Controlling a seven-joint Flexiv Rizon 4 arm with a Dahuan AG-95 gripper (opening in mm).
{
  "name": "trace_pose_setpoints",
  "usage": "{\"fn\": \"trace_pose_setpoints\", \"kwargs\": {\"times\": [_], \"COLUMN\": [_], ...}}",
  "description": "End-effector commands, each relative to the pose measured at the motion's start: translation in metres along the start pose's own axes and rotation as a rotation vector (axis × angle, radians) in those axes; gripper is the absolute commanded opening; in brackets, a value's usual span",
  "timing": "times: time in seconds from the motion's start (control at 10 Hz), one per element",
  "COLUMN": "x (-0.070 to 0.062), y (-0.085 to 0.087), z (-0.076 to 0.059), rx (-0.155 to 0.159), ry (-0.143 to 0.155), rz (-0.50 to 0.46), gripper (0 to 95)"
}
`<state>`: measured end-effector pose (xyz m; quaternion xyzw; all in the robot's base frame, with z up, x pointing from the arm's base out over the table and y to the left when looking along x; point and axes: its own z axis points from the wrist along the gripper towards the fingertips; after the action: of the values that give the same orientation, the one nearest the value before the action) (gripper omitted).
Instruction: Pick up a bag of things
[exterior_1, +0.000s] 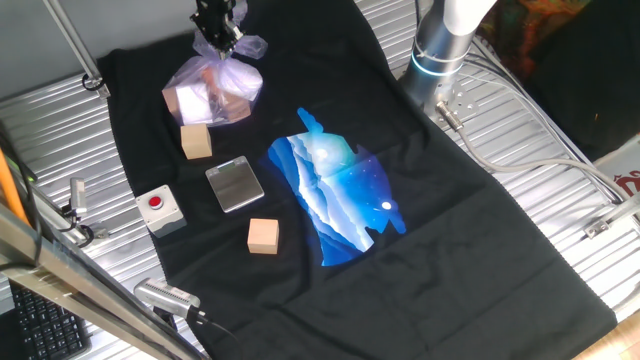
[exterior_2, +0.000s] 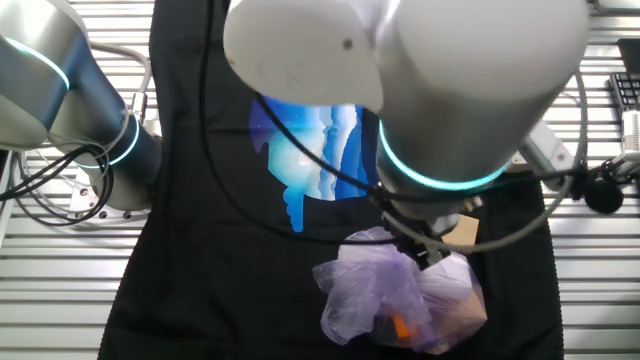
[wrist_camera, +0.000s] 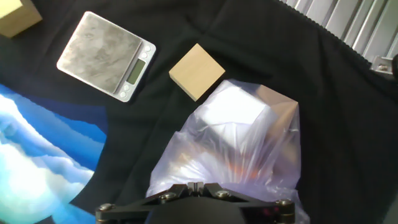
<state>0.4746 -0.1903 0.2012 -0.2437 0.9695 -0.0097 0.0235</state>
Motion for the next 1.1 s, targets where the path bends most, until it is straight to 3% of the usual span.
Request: {"fn": "trace_pose_setpoints", "kwargs": {"times": [0.1, 0.4, 0.5, 0.6, 1.1], "x": [0.0002, 0.0014, 0.0023, 0.0049, 0.0086], "y": [-0.0006, -0.0015, -0.0026, -0.0055, -0.0103], "z": [-0.0002, -0.0001, 0.0008, 0.0029, 0.0062], "rx": [0.0, 0.0, 0.0, -0.006, -0.009], "ry": [0.01, 0.014, 0.01, 0.008, 0.006], "rz": [-0.001, -0.053, -0.083, -0.108, -0.138], "gripper": [0.0, 0.0, 57.0, 95.0, 95.0]}}
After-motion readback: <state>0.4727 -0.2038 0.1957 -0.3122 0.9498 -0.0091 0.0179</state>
